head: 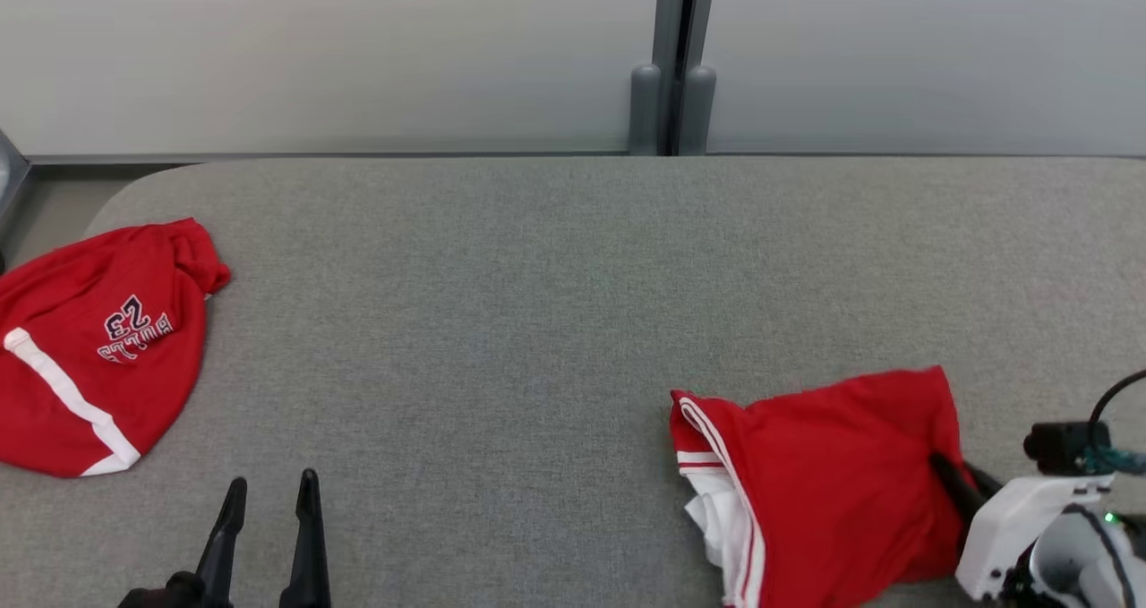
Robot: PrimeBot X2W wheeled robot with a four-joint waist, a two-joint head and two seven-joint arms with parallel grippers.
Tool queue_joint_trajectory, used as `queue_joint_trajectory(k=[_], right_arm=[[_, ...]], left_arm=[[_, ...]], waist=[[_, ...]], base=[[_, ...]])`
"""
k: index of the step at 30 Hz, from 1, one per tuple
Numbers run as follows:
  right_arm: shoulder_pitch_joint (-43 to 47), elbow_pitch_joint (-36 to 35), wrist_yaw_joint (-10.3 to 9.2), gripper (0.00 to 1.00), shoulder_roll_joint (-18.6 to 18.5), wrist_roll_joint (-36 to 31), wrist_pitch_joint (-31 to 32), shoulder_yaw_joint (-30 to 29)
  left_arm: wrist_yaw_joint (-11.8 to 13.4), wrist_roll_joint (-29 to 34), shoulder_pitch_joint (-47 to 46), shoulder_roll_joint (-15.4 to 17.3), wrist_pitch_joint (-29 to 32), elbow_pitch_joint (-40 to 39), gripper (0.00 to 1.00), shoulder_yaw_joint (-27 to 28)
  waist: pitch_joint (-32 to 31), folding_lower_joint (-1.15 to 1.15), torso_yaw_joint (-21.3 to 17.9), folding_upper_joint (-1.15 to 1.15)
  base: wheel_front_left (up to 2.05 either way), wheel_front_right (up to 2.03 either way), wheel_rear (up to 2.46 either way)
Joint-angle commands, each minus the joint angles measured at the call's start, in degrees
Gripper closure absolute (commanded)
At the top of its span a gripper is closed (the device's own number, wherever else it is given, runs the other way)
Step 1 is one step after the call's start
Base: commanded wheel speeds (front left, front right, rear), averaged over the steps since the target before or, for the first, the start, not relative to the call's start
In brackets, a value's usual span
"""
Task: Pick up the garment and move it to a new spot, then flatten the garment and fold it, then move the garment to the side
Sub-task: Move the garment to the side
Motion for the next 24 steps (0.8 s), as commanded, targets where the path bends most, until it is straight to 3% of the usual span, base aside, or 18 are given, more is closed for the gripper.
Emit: queue_joint_trajectory(k=[1,5,11,17,23,24], right_arm=[[-1.7,0.0,-0.03,1.0,-1.3,0.2,-0.5,-0.4],[-7.4,1.0,-0.03,1.0,-4.2,-1.2,-2.3,-1.6],[-19.2,5.8,-0.02,1.0,-10.3,-7.2,-6.6,-8.0],[-28.7,11.1,-0.03,1.0,-15.4,-11.5,-6.7,-14.0],[-34.0,15.4,-0.03,1.0,-19.3,-16.1,-5.5,-17.5],[-34.8,17.1,-0.03,0.78,-19.5,-17.3,-4.7,-18.6]], left_arm=[[0.0,-0.2,-1.4,0.2,0.0,-0.4,0.0,0.0],[0.0,-0.3,-3.6,0.2,0.0,-1.7,0.0,-0.5],[-1.0,1.9,-8.9,0.2,0.0,-2.8,0.0,-1.2],[-2.0,3.9,-13.0,0.2,0.0,-2.7,0.0,-0.8],[-2.7,5.3,-13.5,0.2,0.0,-2.4,0.0,0.7],[-2.8,5.4,-13.6,0.2,0.0,-2.2,0.0,1.1]], waist=[[1.6,0.0,-1.2,0.0],[6.0,0.0,-3.8,0.0],[15.1,0.0,-7.1,0.0],[21.2,0.0,-7.7,0.0],[23.2,0.0,-7.4,0.0],[23.2,0.0,-7.3,0.0]], base=[[0.0,0.0,0.0],[0.0,0.0,0.0],[0.0,0.0,0.0],[0.0,0.0,0.0],[0.0,0.0,0.0],[0.0,0.0,0.0]])
